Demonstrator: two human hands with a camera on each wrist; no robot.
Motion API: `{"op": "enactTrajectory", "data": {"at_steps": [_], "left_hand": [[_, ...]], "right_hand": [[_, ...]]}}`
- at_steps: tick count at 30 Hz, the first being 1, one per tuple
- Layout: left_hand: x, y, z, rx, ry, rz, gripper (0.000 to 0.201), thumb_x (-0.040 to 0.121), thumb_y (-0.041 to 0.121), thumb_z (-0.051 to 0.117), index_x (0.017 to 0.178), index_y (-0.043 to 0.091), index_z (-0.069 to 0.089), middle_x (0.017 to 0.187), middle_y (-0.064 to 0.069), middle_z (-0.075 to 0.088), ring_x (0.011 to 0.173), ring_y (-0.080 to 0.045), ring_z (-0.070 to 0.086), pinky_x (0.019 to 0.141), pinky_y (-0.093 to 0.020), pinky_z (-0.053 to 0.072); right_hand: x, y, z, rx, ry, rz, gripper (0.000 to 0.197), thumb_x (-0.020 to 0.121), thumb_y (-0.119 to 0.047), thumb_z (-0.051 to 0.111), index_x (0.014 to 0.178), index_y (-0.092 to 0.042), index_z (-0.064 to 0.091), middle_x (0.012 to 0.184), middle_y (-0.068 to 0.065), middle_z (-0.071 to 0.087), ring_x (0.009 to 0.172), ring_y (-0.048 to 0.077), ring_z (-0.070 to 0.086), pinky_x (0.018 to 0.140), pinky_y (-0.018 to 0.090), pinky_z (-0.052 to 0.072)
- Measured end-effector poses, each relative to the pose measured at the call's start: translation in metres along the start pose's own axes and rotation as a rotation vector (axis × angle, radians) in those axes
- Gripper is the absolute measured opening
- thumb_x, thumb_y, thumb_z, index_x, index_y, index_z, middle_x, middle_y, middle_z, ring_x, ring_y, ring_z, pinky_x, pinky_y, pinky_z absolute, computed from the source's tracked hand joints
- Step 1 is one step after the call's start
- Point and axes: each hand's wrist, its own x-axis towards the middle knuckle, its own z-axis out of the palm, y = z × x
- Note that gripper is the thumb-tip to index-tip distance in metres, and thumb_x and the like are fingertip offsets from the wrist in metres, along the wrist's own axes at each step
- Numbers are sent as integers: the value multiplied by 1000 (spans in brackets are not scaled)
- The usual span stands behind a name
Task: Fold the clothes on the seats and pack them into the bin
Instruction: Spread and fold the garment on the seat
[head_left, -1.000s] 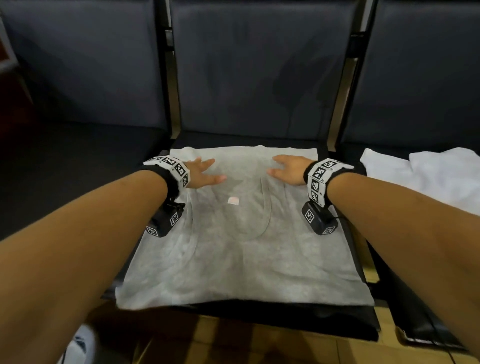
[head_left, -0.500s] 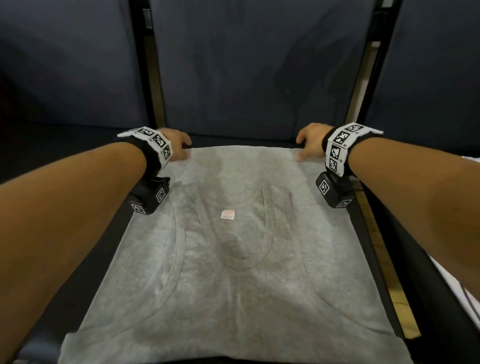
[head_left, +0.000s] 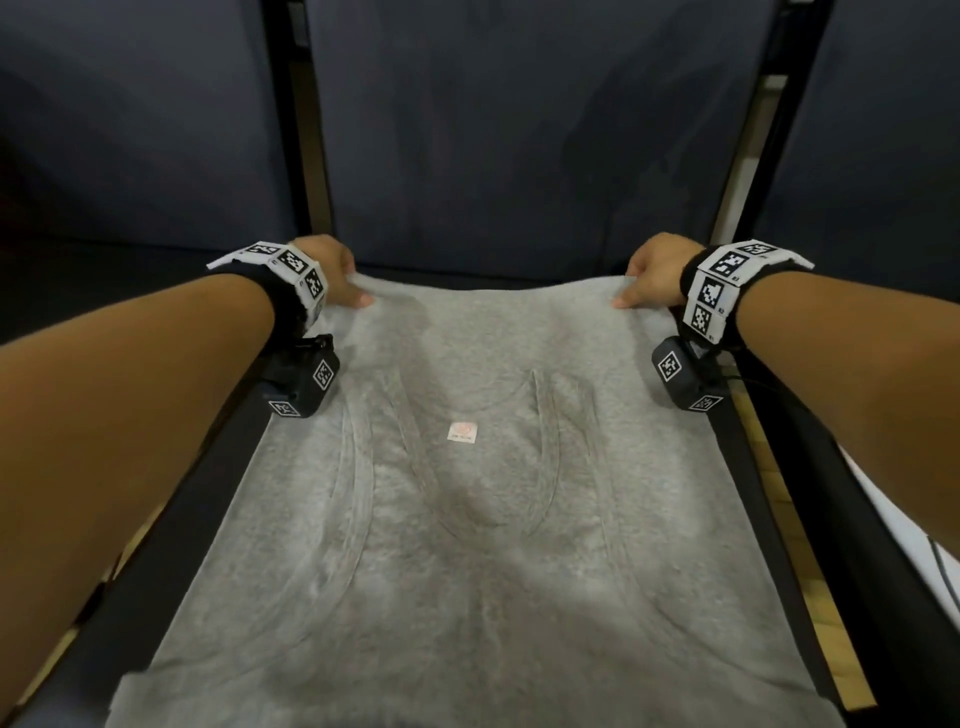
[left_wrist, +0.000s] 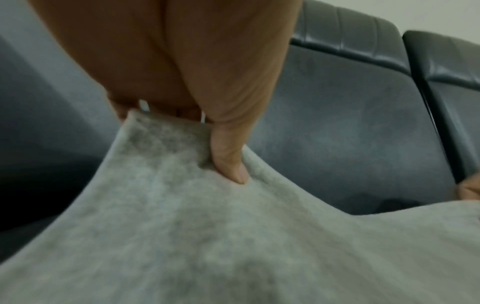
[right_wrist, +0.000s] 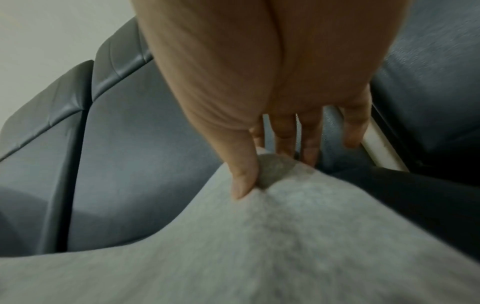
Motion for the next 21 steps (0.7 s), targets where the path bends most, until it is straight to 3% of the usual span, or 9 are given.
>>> {"op": "enactTrajectory", "data": {"at_steps": [4,8,13,17,21], "left_hand": [[-14,0,-34,-84,191,-61,52,79,43,74,113,8,59,112,-13,60,106,-34,57,79,-36,43],[-45,-4,-60,-177,279,-22,33,80,37,75,99,14,59,101,-9,61,88,-25,53,77,-34,42],[-107,-9,-79,-207,255,60,35,80,40,74,104,17,68,98,-4,63,95,-25,57,82,-35,46],[-165,-19,-72,-260,213,112,25,78,42,75,89,21,68,85,-1,63,88,-22,58,76,-33,45],[-223,-29,-56,-254,151,151,18,76,38,77,79,24,66,79,1,63,83,-20,60,71,-29,43]], "right_hand": [[-12,-3,-19,165,227,6,25,79,-30,79,87,-14,62,93,8,63,91,25,61,69,30,42],[-42,-13,-43,224,354,-28,25,81,-30,77,91,-14,60,92,5,59,86,21,55,69,30,40],[-105,-22,-57,230,388,-107,26,82,-30,76,88,-13,58,85,3,57,84,21,54,69,30,39],[-160,-15,-40,364,408,-136,20,82,-25,75,85,-11,60,79,0,57,79,19,56,68,29,40],[-215,0,-12,469,397,-130,23,78,-21,77,72,-17,56,69,-2,55,68,18,54,60,27,40]]}}
